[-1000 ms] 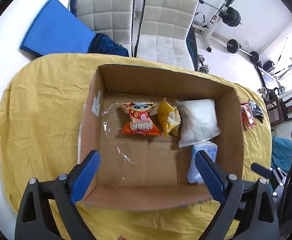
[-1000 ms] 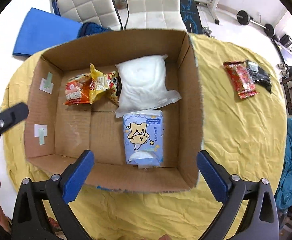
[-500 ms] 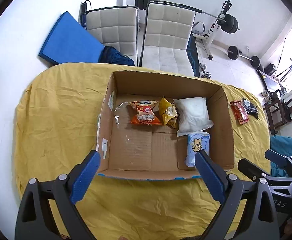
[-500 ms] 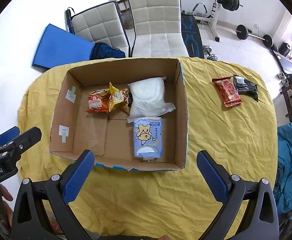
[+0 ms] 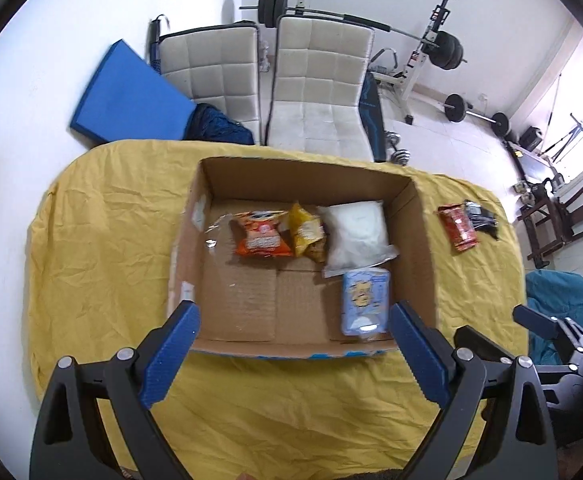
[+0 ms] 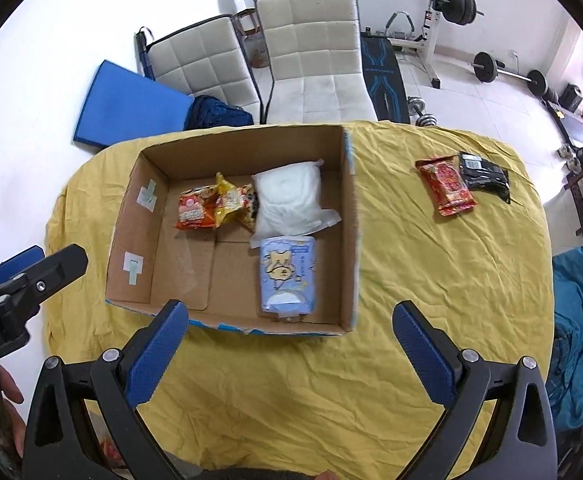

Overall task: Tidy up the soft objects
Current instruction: 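Move both tools out of the box toward the black and red bags, then grasp the black foil bag with the right tool while the left tool grasps the red floral bag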

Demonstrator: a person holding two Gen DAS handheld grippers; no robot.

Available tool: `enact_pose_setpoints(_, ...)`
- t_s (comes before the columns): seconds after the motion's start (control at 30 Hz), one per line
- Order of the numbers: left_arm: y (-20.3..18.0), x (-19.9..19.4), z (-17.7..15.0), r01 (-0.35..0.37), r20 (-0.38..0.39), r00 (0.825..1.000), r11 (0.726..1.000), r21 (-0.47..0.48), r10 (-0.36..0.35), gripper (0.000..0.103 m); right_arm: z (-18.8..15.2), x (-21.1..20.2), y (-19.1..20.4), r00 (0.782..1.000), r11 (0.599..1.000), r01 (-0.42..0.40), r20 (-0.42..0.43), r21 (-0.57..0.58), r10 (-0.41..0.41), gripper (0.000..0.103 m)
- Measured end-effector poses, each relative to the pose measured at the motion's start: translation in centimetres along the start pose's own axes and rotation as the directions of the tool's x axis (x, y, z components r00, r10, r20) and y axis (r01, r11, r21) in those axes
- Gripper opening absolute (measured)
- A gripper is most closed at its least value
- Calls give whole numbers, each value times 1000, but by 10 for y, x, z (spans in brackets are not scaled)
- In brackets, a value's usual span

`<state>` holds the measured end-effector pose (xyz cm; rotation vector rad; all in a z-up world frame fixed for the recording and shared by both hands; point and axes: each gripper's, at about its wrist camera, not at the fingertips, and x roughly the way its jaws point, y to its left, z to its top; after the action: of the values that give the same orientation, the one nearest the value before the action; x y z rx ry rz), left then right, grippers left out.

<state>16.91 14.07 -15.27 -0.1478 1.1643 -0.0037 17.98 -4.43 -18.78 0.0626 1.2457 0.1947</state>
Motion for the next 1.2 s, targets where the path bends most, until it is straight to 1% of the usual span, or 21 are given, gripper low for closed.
enact_pose_setpoints(0.1,-26,2,8,21,4,1000,999,25,-21,97,4,-7,-28,1000,1000,14,10,27,-15,103)
enact_pose_setpoints(0.17,-52,8,17,41,2,999,998,51,-41,97,8,-11,-55,999,998,37,18,48,-38,103)
enact_pose_setpoints(0.27,-96,21,32,88,-13,996,992,86,-88,97,20,-16,-102,997,995,74,20,65,-76,103)
enact_pose_setpoints(0.33,-126,34,42,112,-33,993,988,110,-109,97,32,-18,-137,995,993,101,6,56,-102,103)
enact_pose_setpoints(0.37,-147,45,48,127,-48,991,984,127,-122,97,41,-17,-159,993,992,118,-1,40,-118,103)
enact_pose_setpoints(0.43,-176,62,58,126,-66,991,980,152,-117,97,57,-11,-190,989,990,143,-19,-5,-144,103)
enact_pose_setpoints(0.47,-197,76,65,123,-81,991,979,165,-111,97,69,-4,-213,987,987,156,-41,-34,-157,103)
enact_pose_setpoints(0.53,-223,97,74,115,-96,990,977,177,-99,97,87,12,-244,982,982,164,-83,-90,-171,103)
enact_pose_setpoints(0.6,-252,130,86,103,-144,987,976,189,-76,97,106,34,-275,972,973,173,-132,-150,-194,103)
enact_pose_setpoints(0.63,-265,149,91,104,-175,982,976,192,-70,97,118,52,-293,963,964,183,-160,-194,-215,103)
enact_pose_setpoints(0.67,-273,162,94,101,-193,979,976,194,-63,97,126,63,-301,958,955,188,-173,-228,-230,103)
enact_pose_setpoints(0.73,-289,194,102,94,-234,971,976,195,-47,97,143,94,-319,939,921,210,-193,-329,-283,103)
enact_pose_setpoints(0.83,-303,240,109,95,-306,951,980,176,-37,97,161,141,-338,918,862,202,-217,-464,-332,103)
enact_pose_setpoints(0.9,-310,265,109,97,-345,938,981,167,-34,97,170,175,-349,900,821,181,-245,-541,-360,103)
enact_pose_setpoints(0.97,-314,286,108,83,-369,929,981,173,-13,97,177,203,-354,884,790,154,-274,-594,-378,103)
enact_pose_setpoints(1.07,-315,309,109,86,-402,916,984,154,-17,97,184,236,-354,875,745,90,-305,-661,-376,103)
enact_pose_setpoints(1.1,-315,314,109,86,-409,912,986,145,-19,97,187,247,-353,871,720,64,-314,-691,-378,103)
enact_pose_setpoints(1.2,-313,326,109,88,-424,905,989,122,-29,97,191,270,-349,863,671,14,-330,-741,-382,103)
